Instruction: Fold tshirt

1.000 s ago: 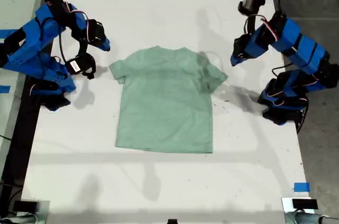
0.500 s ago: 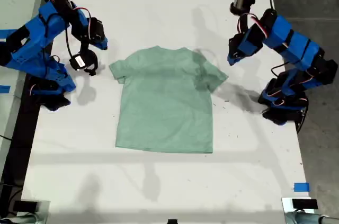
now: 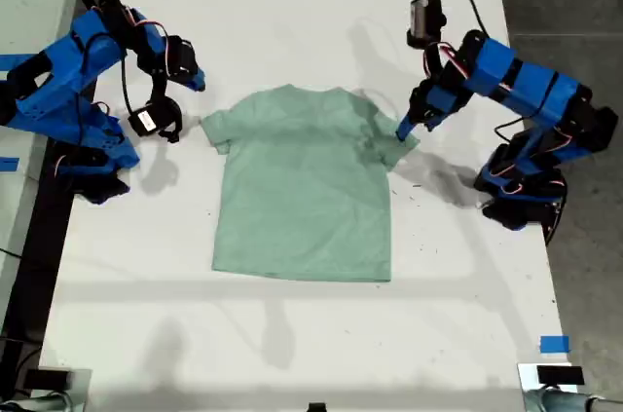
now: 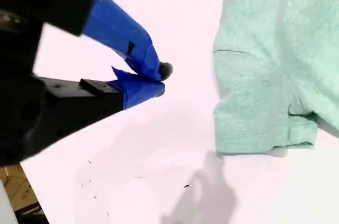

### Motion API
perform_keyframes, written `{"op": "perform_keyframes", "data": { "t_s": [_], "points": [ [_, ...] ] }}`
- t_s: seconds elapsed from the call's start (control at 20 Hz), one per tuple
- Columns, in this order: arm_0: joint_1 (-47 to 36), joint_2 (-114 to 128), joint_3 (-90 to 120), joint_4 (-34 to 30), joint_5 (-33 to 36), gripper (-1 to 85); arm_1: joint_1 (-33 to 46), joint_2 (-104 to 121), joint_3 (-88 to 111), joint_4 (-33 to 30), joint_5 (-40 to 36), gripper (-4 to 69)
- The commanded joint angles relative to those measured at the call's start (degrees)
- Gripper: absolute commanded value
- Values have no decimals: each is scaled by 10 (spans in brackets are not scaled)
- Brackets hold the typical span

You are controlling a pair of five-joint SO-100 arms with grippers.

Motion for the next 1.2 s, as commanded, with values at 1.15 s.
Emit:
{"op": "perform_keyframes", "data": {
  "t_s": [1.15],
  "points": [
    [73, 0, 126, -114, 29, 1, 125, -232, 97, -305, -205, 57]
  ]
}}
